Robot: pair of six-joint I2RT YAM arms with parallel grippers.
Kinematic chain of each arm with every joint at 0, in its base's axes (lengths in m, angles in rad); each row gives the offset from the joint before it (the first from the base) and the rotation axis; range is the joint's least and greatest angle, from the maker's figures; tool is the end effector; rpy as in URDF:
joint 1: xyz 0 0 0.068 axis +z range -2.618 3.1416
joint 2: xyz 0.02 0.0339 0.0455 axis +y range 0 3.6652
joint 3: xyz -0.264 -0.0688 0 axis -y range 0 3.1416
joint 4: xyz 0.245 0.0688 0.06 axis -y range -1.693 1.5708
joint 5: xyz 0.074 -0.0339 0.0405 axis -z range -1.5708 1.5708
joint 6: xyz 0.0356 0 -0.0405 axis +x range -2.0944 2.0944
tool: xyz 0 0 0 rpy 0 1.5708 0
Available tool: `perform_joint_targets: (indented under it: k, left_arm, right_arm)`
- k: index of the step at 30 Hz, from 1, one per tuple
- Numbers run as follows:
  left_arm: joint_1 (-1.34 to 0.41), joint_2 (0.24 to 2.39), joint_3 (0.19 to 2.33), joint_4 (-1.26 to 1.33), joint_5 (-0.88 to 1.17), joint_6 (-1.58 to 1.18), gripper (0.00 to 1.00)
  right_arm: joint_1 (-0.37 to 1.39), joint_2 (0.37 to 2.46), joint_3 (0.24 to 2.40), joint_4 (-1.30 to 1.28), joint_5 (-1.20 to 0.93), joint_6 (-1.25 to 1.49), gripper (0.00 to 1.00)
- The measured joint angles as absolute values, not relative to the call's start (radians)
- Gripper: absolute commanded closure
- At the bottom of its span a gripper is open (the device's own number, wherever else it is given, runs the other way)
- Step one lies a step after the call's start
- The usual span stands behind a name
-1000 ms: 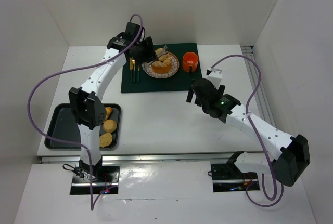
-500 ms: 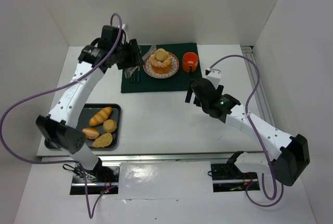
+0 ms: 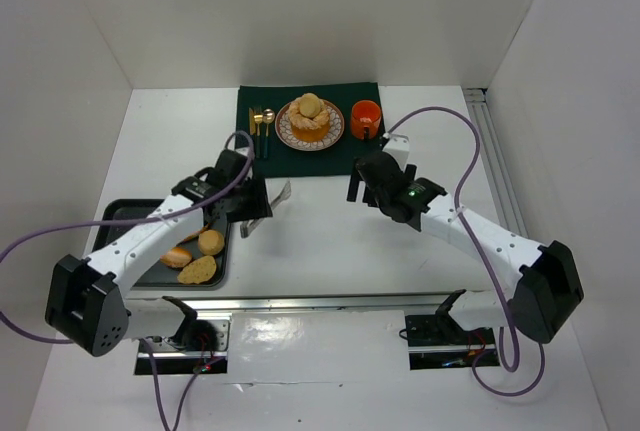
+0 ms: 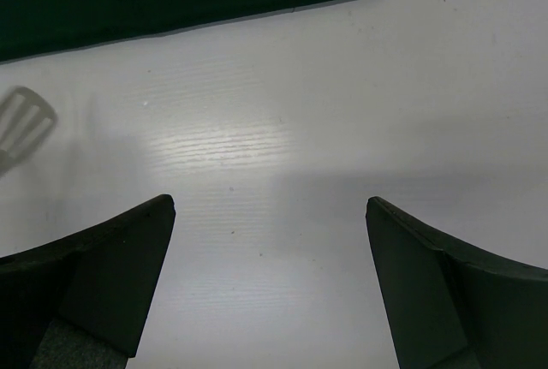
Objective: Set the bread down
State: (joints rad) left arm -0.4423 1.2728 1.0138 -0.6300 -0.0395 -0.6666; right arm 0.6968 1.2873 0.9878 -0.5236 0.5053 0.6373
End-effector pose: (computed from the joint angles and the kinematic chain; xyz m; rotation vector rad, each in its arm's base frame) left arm 0.2390 -0.1116 0.2760 -0.2982 2.4910 -0.4264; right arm 0.2177 0.1597 0.2749 0.1614 2.2633 0.0900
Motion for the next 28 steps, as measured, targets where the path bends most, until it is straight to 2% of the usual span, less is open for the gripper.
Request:
perform_joint_targets:
  k: [2, 4, 6, 7, 11, 21, 28]
  left_arm:
    - [-0.485, 1.272, 0.939, -0.567, -0.05, -0.696, 0.33]
    - [-0.518, 1.275, 0.891, -0.549, -0.049, -0.721, 0.22]
    - [-0.529, 1.283, 0.875, -0.547, -0.053, -0.744, 0.18]
    - [-0.538, 1.293, 0.875, -0.544, -0.059, -0.752, 0.11]
    - [-0.559, 1.356, 0.892, -0.548, -0.086, -0.764, 0.0]
    - [-0.551, 1.389, 1.145, -0.669, -0.186, -0.691, 0.0]
    - [-0.392, 1.291, 1.194, -0.712, -0.189, -0.632, 0.0]
  right_arm:
    - [0.697, 1.289, 0.988, -0.523, 0.495, 0.638, 0.0]
    - [0.697, 1.299, 0.991, -0.524, 0.484, 0.638, 0.0]
    - [0.698, 1.327, 1.001, -0.525, 0.471, 0.638, 0.0]
    - [0.698, 1.342, 1.005, -0.524, 0.463, 0.638, 0.0]
    - [0.698, 1.387, 1.016, -0.525, 0.434, 0.63, 0.0]
    - [0.698, 1.419, 1.092, -0.522, 0.429, 0.619, 0.0]
    - [0.698, 1.427, 1.092, -0.522, 0.427, 0.628, 0.0]
